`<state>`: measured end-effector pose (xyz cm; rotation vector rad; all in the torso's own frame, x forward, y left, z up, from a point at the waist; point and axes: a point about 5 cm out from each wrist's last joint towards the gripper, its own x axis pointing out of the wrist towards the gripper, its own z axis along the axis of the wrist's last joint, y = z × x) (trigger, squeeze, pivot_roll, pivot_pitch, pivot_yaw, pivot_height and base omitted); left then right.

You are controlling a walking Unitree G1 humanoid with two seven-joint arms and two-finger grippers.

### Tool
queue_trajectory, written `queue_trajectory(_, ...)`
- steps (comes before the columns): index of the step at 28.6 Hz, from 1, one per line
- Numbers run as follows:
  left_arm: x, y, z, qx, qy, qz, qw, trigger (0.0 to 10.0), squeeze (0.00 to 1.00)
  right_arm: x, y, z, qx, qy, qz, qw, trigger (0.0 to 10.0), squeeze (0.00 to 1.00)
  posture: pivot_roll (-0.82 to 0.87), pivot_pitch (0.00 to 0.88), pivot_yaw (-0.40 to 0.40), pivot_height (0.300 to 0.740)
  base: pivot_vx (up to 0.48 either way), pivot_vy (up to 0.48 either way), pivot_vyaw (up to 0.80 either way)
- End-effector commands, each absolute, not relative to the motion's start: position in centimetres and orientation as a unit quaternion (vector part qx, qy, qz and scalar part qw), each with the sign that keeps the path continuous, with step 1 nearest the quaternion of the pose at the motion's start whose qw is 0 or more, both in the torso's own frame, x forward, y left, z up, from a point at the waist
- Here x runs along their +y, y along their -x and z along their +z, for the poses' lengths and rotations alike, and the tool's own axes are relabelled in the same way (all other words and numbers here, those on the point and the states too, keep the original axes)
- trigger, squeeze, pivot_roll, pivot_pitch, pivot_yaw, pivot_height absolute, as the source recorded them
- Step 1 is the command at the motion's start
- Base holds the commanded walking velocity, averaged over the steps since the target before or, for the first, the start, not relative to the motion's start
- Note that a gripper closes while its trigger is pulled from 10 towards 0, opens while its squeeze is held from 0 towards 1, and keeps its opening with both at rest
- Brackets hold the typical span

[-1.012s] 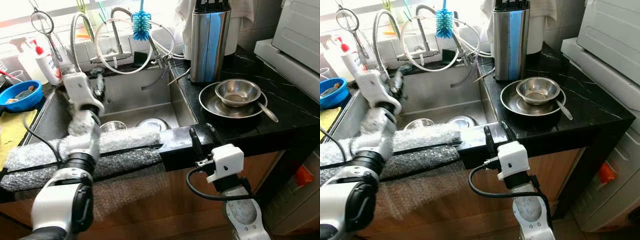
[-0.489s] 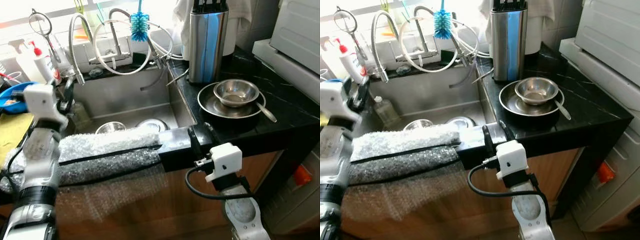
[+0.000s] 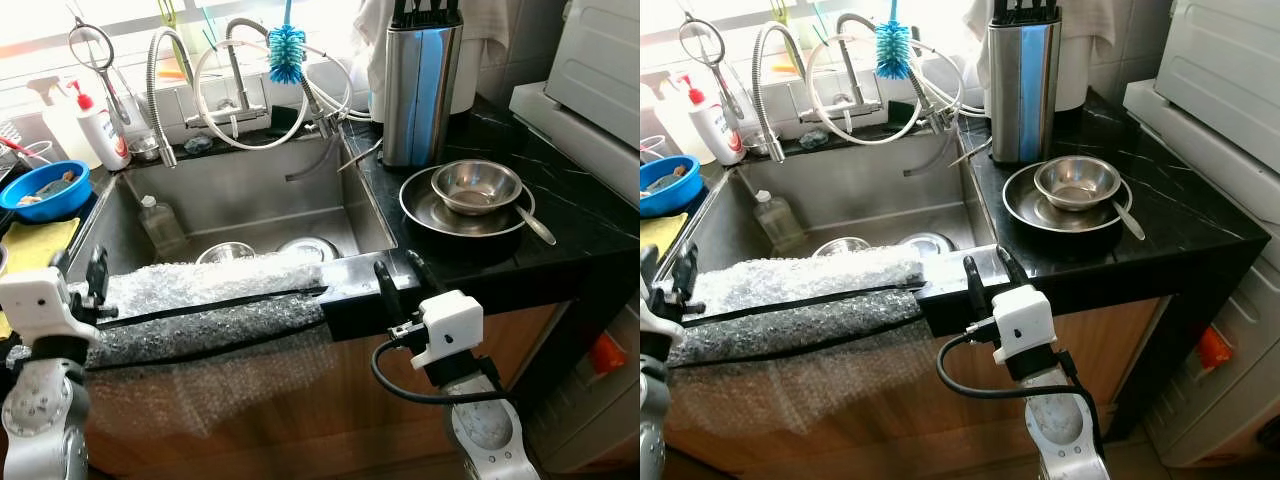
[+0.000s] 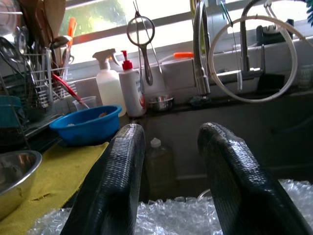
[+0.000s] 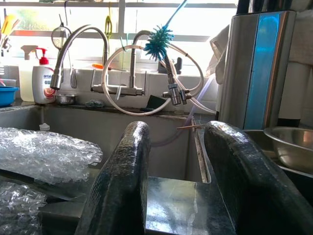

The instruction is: Kitchen organization

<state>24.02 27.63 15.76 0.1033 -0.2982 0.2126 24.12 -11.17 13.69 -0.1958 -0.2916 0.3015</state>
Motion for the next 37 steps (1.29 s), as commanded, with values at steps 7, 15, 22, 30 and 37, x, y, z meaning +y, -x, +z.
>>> queue_trajectory(7,25.2,-22.9,15.3,-0.126,-0.03,0.094,0.987,10.0,0.0,-10.8,-23.8,13.8,-0.148,0.091,0.154,0.973,10.0,0.0,-0.12,0.0,0.151,0.74,0.0,0.0,0.0)
queue_trajectory(15,23.4,-23.6,14.9,-0.115,0.008,0.09,0.989,10.0,0.0,-11.1,-24.0,13.8,-0.147,0.094,0.147,0.974,10.0,0.0,-0.12,0.0,0.143,0.74,0.0,0.0,0.0)
queue_trajectory(22,22.9,-23.7,14.9,-0.108,0.009,0.082,0.991,10.0,0.0,-11.9,-24.6,14.3,-0.153,0.104,0.128,0.974,10.0,0.0,-0.12,0.0,0.143,0.74,0.0,0.0,0.0)
queue_trajectory(30,22.4,-24.0,15.0,-0.107,0.009,0.078,0.991,10.0,0.0,-12.8,-24.7,15.5,-0.173,0.124,0.097,0.972,10.0,0.0,-0.13,0.0,0.147,0.74,0.0,0.0,0.0)
queue_trajectory(37,22.4,-24.2,14.9,-0.102,0.009,0.075,0.992,10.0,0.0,-15.4,-24.7,17.2,-0.194,0.15,0.017,0.969,10.0,0.0,-0.14,0.0,0.153,0.74,0.0,0.0,0.0)
